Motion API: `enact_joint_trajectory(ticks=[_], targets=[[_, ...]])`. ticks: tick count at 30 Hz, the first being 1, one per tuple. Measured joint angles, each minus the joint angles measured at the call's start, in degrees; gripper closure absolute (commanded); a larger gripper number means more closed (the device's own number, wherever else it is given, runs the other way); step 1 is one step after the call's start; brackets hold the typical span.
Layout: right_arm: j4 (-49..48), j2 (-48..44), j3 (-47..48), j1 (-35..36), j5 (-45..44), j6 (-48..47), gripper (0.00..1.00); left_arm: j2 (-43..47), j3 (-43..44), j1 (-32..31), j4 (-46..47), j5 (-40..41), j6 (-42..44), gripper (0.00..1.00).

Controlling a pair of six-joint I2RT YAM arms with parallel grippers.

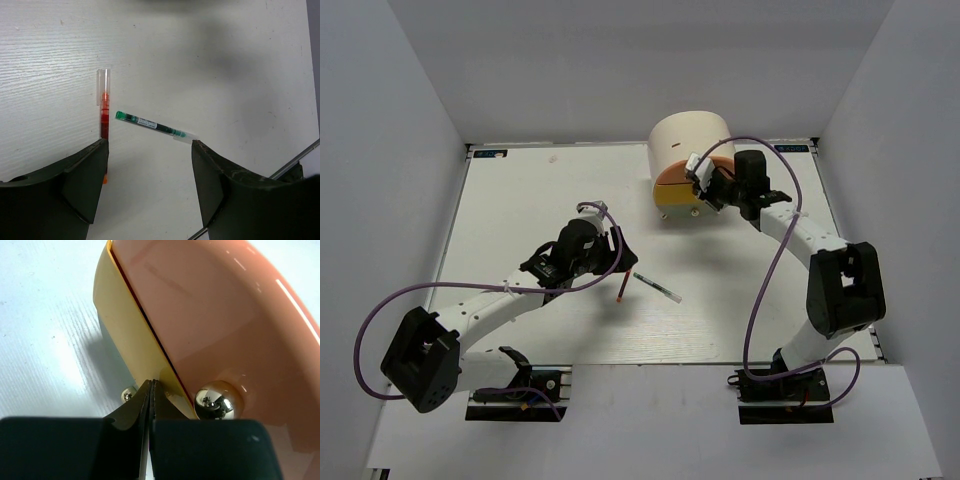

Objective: Sort the stationery into containers
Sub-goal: Close the drawer in the storage box.

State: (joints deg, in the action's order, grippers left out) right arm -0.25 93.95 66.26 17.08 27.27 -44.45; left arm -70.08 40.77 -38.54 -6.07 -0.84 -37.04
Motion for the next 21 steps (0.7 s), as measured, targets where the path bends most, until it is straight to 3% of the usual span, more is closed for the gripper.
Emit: enact_joint_trajectory(ticks=[9, 15, 19, 20, 21], targets=[[-1.0, 0.5, 0.4, 0.6, -1.9, 0.6, 1.0, 0.0, 0.0, 0.0, 0.0, 0.0, 0.0, 0.23], [-1.2, 0.6, 0.4, 0.6, -2.1, 0.9, 0.93, 0.0, 0.0, 0.0, 0.0, 0.0, 0.0, 0.23], [-0.7, 0.4, 0.3, 0.5, -0.8, 1.5, 0.73, 0.0, 0.0, 0.0, -0.2, 0.0, 0.0, 0.23], [-0.9, -0.1, -0.2, 0.5, -0.3, 1.8, 0.47, 0.1, 0.0, 0.0, -0.4, 0.1, 0.0, 0.23], [-1.1, -1.1, -1.4, 0.5, 0.1, 2.1, 0.28, 0.1, 0.0, 0.0, -0.5, 0.1, 0.0, 0.23]])
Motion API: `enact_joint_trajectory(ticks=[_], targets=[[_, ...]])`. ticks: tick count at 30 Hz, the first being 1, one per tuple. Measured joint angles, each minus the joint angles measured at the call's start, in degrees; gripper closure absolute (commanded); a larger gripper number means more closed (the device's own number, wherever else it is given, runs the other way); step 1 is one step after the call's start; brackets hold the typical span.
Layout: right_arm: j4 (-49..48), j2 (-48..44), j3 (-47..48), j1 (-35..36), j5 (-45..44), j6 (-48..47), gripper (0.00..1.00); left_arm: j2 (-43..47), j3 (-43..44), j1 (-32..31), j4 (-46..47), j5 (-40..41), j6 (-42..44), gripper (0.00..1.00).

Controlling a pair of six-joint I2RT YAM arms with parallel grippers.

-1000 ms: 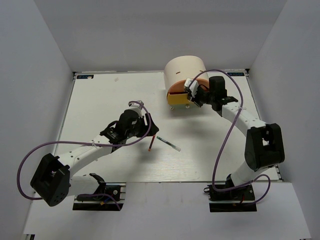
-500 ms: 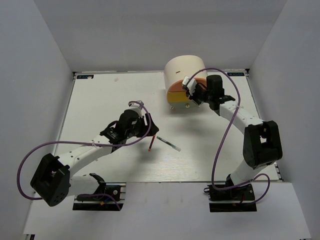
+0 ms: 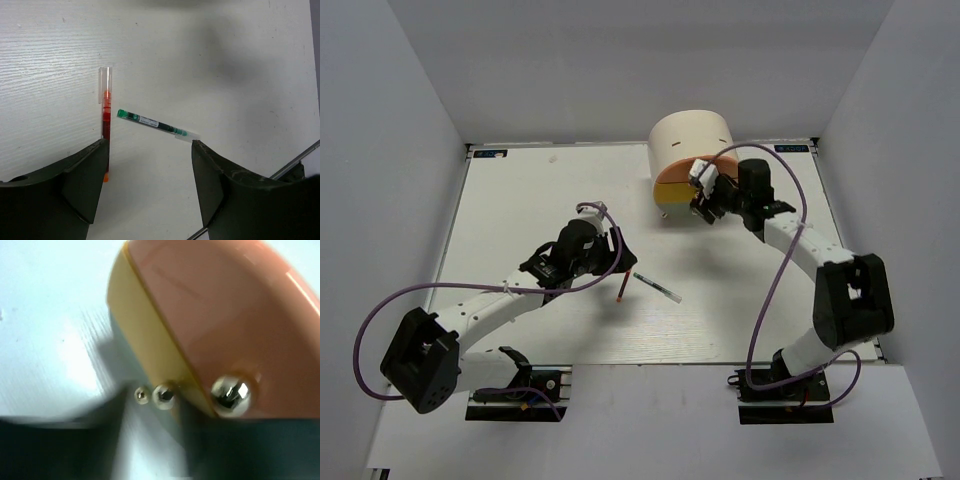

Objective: Sort the stationery into containers
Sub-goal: Close the drawer in the storage box, then open the drawer in the storage box.

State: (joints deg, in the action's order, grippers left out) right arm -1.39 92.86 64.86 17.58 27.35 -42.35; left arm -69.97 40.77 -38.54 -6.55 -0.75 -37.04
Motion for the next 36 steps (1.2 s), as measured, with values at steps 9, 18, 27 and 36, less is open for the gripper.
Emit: enact_joint_trajectory(ticks=[9, 18, 27, 36], targets=[[-8.0, -12.1, -18.7, -1.2, -5.1, 20.9, 0.62, 0.6, -0.5, 0.0, -0.3, 0.3, -0.1, 0.23], [-12.6, -9.3, -25.1, -3.0, -6.6, 48.4, 0.37, 0.6, -0.6, 0.0, -0.3, 0.3, -0.1, 0.23], [-26.1, -1.2, -27.1, -3.3, -8.1, 71.9, 0.36, 0.7, -0.5, 0.0, -2.4, 0.5, -0.5, 0.23], [-30.0, 7.1, -21.6, -3.6, -10.3, 84.9, 0.37, 0.7, -0.5, 0.0, -4.3, 1.5, -1.0, 0.23]])
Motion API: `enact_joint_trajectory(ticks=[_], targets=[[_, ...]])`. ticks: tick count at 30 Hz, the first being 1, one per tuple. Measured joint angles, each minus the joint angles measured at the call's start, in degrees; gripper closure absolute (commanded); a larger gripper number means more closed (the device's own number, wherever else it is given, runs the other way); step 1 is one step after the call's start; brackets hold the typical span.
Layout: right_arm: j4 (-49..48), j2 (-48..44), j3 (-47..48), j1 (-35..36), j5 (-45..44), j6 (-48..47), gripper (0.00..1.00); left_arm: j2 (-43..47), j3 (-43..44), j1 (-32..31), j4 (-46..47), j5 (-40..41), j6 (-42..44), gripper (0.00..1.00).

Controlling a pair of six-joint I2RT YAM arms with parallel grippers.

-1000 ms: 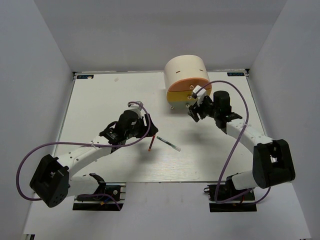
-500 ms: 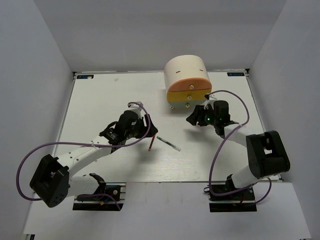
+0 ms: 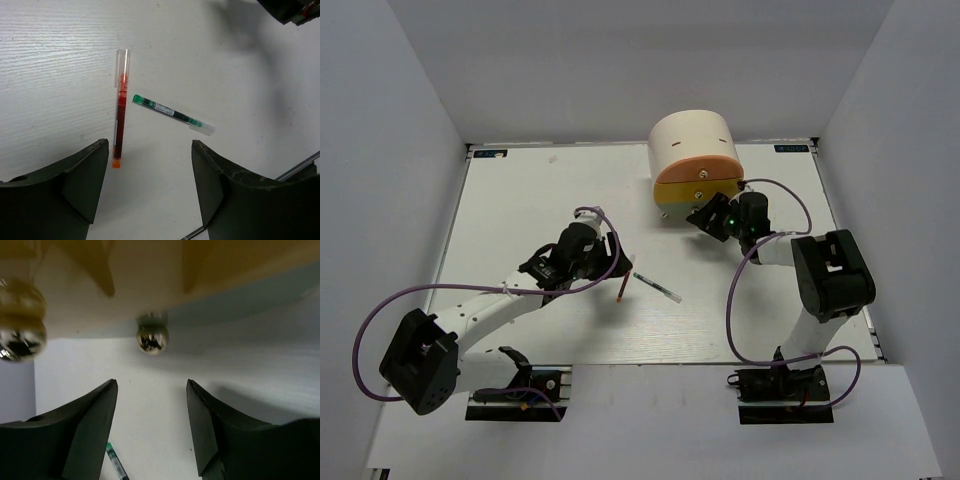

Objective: Sort the stationery into containers
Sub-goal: Open the drawer in the storage box.

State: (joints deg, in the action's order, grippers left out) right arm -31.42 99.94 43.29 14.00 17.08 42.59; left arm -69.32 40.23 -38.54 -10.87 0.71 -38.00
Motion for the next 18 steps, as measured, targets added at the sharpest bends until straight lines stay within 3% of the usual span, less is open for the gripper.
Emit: enact_joint_trajectory(ticks=[18], targets=[[-1.8, 4.5, 5.9, -0.9, -2.4, 5.7, 0.49, -3.2, 3.1, 0.0, -1.5, 0.2, 0.0, 0.23]])
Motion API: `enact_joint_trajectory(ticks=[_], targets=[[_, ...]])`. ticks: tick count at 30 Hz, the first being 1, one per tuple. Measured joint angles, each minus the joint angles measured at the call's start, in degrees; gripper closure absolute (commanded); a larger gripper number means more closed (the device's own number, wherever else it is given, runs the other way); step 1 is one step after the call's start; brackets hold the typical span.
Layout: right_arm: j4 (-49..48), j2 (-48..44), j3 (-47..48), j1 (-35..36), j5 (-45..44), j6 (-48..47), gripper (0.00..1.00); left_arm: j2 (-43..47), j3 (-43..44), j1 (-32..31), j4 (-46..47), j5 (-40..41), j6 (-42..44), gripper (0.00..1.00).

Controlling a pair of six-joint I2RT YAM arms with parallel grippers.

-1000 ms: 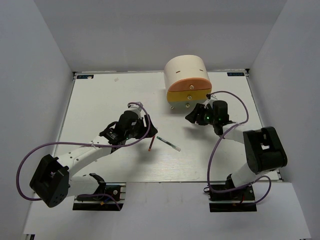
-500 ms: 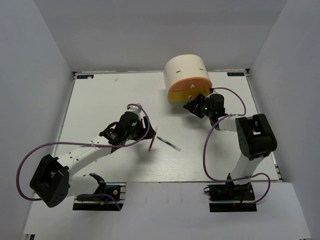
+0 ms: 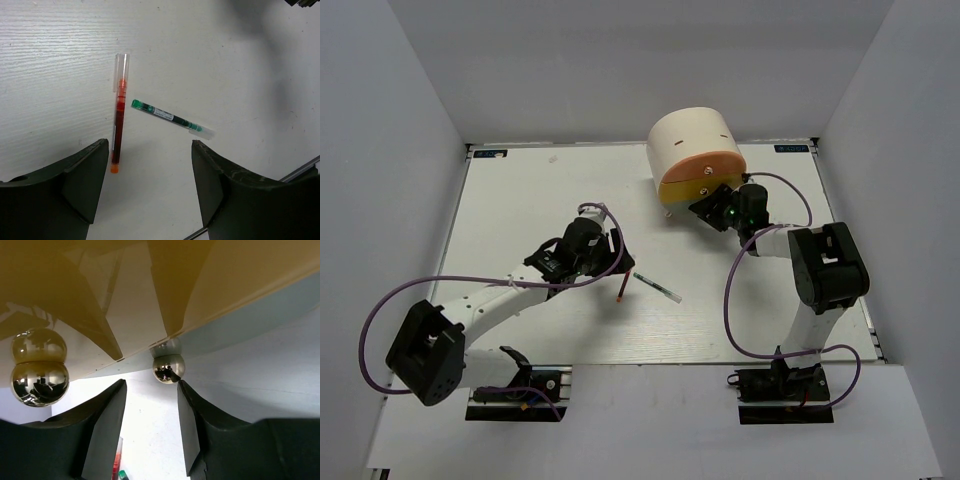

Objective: Sort the stationery into containers
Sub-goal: Open the drawer in the storage box.

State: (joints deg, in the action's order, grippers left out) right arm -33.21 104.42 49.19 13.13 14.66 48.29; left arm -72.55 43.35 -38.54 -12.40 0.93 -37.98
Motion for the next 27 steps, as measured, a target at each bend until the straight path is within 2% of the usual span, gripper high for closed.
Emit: enact_joint_trajectory(ticks=[18, 27], targets=[[-0.3, -1.0, -3.2, -1.0, -1.9, 3.2, 0.51, -0.3, 0.3, 0.0, -0.7, 0.0, 0.0, 0.23], [-1.9, -0.2, -2.2, -1.5, -1.9, 3.9, 0.55, -2.8, 2.9, 0.0, -1.6, 0.0, 0.1, 0.23]])
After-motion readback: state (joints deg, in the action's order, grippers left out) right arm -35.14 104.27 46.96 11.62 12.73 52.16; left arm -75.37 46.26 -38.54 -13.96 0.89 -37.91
